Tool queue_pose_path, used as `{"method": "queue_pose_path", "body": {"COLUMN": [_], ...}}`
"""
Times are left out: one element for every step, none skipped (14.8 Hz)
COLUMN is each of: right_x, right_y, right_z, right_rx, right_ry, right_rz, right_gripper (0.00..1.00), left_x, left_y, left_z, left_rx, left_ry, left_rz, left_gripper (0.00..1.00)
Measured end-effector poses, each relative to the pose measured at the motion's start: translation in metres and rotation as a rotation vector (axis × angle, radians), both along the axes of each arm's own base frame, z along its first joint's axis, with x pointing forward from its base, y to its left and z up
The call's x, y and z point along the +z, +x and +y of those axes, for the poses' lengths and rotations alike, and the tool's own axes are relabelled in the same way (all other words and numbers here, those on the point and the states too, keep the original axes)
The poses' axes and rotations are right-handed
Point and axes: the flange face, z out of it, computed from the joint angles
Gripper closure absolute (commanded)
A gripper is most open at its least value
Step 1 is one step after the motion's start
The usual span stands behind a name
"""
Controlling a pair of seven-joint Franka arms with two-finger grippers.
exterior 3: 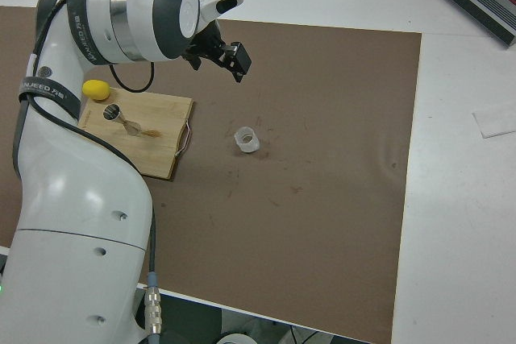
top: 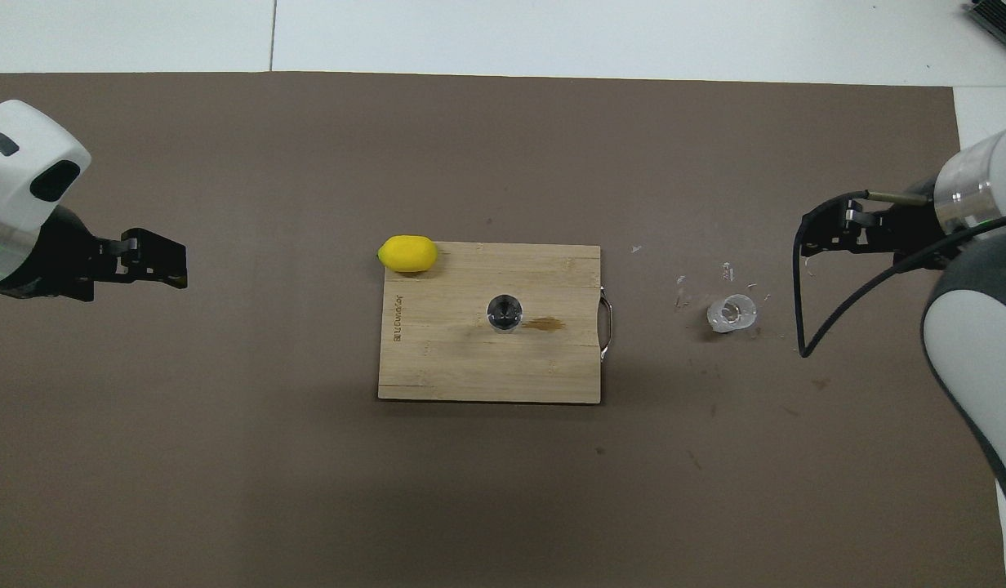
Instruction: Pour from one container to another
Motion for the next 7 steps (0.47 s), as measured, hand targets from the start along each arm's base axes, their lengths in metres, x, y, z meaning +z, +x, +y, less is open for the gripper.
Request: {"method": "queue_pose_path", "body": {"right_x": [-0.0004,-0.0013,-0.0025,-0.0034,-0.0037,-0.0036,-0.0031], "right_y": [-0.0005,-0.0015,-0.0029,-0.0038,-0.0041,-0.0042,-0.0045], "right_z": [0.0,0.0001,0.0006,0.0018,0.0035,0.0047,0.0054], "right_rx": [0.007,0.01,0.012,0.014,0.018,0.02,0.021], "right_ry": [-0.001,-0.001,-0.003,-0.003,-0.003,-0.003,-0.003], "right_rz": [0.004,0.014,0.026,0.033,0.034,0.033,0.033], "right_gripper": [0.0,0.0,0.0,0.0,0.0,0.0,0.0], "left_x": [0.0,0.0,0.0,0.0,0.0,0.0,0.0], "left_y": [0.0,0.0,0.0,0.0,0.0,0.0,0.0], "left_z": [0.0,0.0,0.0,0.0,0.0,0.0,0.0], "left_rx": [0.0,0.0,0.0,0.0,0.0,0.0,0.0], "left_ry": [0.0,0.0,0.0,0.0,0.0,0.0,0.0], "left_rz": [0.0,0.0,0.0,0.0,0.0,0.0,0.0], "left_gripper": [0.0,0.0,0.0,0.0,0.0,0.0,0.0]}}
